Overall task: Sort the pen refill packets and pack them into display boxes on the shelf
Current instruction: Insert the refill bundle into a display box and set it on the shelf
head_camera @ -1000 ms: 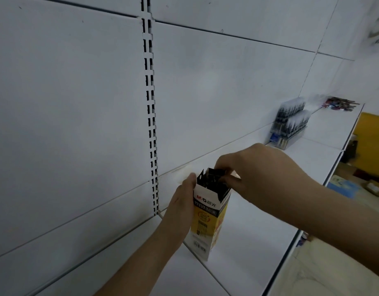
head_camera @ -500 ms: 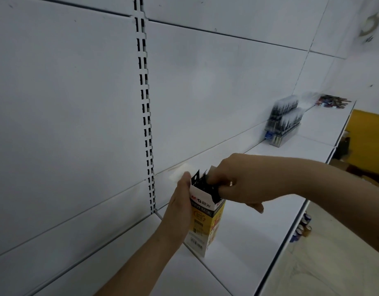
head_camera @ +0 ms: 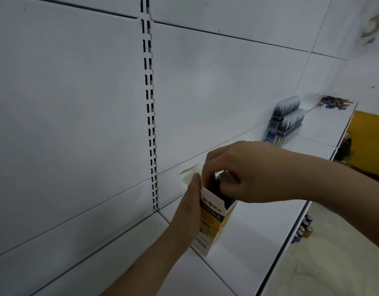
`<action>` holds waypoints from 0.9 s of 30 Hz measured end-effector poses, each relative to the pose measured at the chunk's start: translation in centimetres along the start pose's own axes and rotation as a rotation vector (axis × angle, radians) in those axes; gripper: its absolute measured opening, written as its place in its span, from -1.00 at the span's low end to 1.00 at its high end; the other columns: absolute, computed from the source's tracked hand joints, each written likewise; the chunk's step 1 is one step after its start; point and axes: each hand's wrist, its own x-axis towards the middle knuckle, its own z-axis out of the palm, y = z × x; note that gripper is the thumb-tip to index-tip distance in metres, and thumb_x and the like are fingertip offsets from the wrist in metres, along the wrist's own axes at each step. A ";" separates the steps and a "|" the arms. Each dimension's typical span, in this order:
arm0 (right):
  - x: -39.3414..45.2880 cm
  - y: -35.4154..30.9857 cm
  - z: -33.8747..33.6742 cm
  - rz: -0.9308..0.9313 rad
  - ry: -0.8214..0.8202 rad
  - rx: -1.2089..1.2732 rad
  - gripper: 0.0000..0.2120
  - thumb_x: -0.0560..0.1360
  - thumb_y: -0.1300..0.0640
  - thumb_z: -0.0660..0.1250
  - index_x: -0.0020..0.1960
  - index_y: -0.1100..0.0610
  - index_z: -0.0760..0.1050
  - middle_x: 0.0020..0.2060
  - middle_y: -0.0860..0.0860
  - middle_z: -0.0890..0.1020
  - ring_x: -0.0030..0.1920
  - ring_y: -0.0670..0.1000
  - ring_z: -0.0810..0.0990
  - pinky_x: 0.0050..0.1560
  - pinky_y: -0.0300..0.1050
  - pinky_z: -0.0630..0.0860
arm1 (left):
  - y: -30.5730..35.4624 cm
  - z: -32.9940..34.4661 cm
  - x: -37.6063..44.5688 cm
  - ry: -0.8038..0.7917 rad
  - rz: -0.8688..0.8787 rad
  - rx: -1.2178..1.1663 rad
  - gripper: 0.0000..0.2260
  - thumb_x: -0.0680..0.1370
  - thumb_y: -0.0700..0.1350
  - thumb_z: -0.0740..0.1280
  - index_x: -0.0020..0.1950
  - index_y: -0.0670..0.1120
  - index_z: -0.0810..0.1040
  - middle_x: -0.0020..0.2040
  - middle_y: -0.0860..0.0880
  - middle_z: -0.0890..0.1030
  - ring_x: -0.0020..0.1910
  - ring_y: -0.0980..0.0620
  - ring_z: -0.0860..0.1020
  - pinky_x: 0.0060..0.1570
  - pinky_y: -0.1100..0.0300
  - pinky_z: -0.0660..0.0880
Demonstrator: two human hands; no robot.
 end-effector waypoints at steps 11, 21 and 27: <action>0.1 -0.4 0.7 -0.031 -0.182 -0.050 -0.63 0.46 -0.03 0.24 0.25 -0.23 0.43 0.09 -0.24 0.57 0.00 -0.12 0.55 -0.04 -0.10 0.57 | 0.9 -0.2 0.1 0.019 -0.088 -0.107 -0.28 0.60 0.24 -0.19 -0.44 0.18 0.68 -0.40 0.03 0.68 -0.37 0.17 0.64 -0.16 0.21 0.49; 0.1 0.5 1.3 -0.016 -0.077 -0.059 -0.64 0.47 -0.23 0.31 0.26 -0.29 0.42 0.01 -0.28 0.63 -0.02 -0.18 0.57 -0.05 -0.16 0.57 | 1.3 -0.3 -0.3 -0.059 -0.048 -0.107 -0.35 0.39 0.37 -0.18 -0.15 0.18 0.69 -0.25 0.04 0.72 -0.23 0.14 0.69 -0.17 0.24 0.53; -0.6 1.3 1.5 -0.025 -0.008 -0.066 -0.59 0.47 -0.28 0.31 0.29 -0.30 0.37 0.11 -0.31 0.54 0.05 -0.20 0.52 -0.02 -0.17 0.56 | 1.5 -0.3 -0.4 -0.089 -0.034 -0.067 -0.38 0.33 0.42 -0.15 -0.20 0.30 0.70 -0.16 0.01 0.73 -0.11 0.08 0.69 0.05 0.10 0.55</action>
